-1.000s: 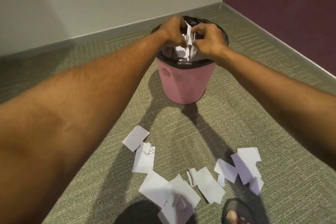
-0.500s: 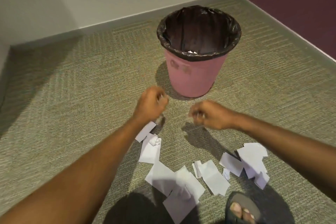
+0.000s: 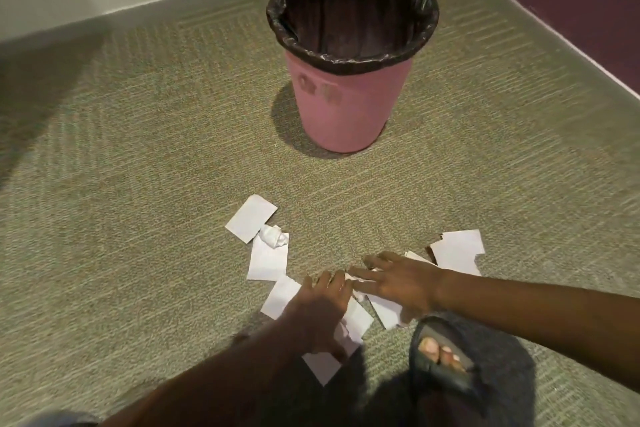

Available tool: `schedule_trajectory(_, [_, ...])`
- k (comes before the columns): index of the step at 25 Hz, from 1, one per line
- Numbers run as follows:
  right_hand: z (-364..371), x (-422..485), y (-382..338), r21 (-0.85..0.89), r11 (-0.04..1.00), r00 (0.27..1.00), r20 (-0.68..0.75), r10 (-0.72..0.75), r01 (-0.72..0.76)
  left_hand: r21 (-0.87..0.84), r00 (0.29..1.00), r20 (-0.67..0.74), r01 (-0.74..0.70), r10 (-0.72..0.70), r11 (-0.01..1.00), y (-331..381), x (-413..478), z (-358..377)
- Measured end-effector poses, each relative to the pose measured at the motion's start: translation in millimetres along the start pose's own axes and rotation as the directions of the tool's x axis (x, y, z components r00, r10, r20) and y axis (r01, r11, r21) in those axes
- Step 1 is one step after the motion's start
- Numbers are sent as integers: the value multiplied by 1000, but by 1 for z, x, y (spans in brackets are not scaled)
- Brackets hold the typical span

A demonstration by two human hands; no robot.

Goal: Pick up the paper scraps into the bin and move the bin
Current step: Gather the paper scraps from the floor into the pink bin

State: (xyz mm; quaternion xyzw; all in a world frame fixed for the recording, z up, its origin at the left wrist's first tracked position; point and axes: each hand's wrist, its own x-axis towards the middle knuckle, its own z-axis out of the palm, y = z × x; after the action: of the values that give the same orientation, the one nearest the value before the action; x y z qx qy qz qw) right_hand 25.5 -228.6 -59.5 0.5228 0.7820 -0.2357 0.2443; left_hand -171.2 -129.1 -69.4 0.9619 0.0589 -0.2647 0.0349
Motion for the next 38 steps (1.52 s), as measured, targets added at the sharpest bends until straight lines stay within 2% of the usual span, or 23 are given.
schedule_trajectory(3, [15, 2, -7, -1, 1000, 992, -127, 2, -2, 17, 998, 30, 50, -51, 999, 16, 2, 7])
schedule_trajectory(6, [19, 2, -7, 42, 999, 983, -181, 38, -31, -123, 994, 90, 65, -55, 990, 22, 6, 12])
schedule_trajectory(7, [20, 2, -6, 67, 997, 981, -187, 52, -40, -162, 995, 74, 75, -64, 984, 21, 8, 10])
schedule_trajectory(10, [23, 2, -6, 153, 987, 979, -186, 80, -52, -240, 993, -112, 17, -45, 971, 21, 6, 4])
schedule_trajectory(15, [30, 5, -6, 227, 970, 975, -178, 133, -91, -472, 984, -176, -55, -32, 880, 17, 7, 22])
schedule_trajectory(17, [27, 5, -3, 253, 959, 964, -192, 183, -131, -508, 987, -158, -65, -19, 859, 14, 13, 28])
schedule_trajectory(20, [13, 4, -1, 304, 935, 937, -237, 258, -181, -619, 999, -35, -45, 30, 784, 10, 18, 43])
schedule_trajectory(21, [9, 4, 0, 318, 929, 926, -259, 276, -188, -642, 998, -67, -41, -3, 765, 7, 21, 42])
schedule_trajectory(22, [3, 4, 1, 328, 923, 917, -268, 295, -201, -663, 999, -32, -3, -24, 748, 3, 21, 31])
schedule_trajectory(24, [-8, 3, 4, 374, 901, 892, -298, 341, -220, -669, 982, -56, 96, -179, 737, -9, 28, 8])
schedule_trajectory(26, [-22, 0, 9, 412, 878, 856, -334, 395, -244, -687, 970, -18, 164, -242, 708, -22, 32, -15])
schedule_trajectory(29, [-54, -7, 23, 474, 837, 744, -448, 496, -273, -742, 943, -107, 134, -314, 657, -52, 34, -59])
schedule_trajectory(33, [-116, -19, 46, 564, 795, 501, -633, 590, -223, -775, 887, -239, 72, -396, 628, -93, 32, -133])
schedule_trajectory(35, [-153, -28, 55, 555, 805, 382, -712, 589, -207, -721, 840, -341, 55, -422, 690, -110, 28, -171])
schedule_trajectory(38, [-208, -42, 77, 525, 831, 217, -803, 555, -184, -582, 732, -534, 44, -423, 812, -130, 20, -227])
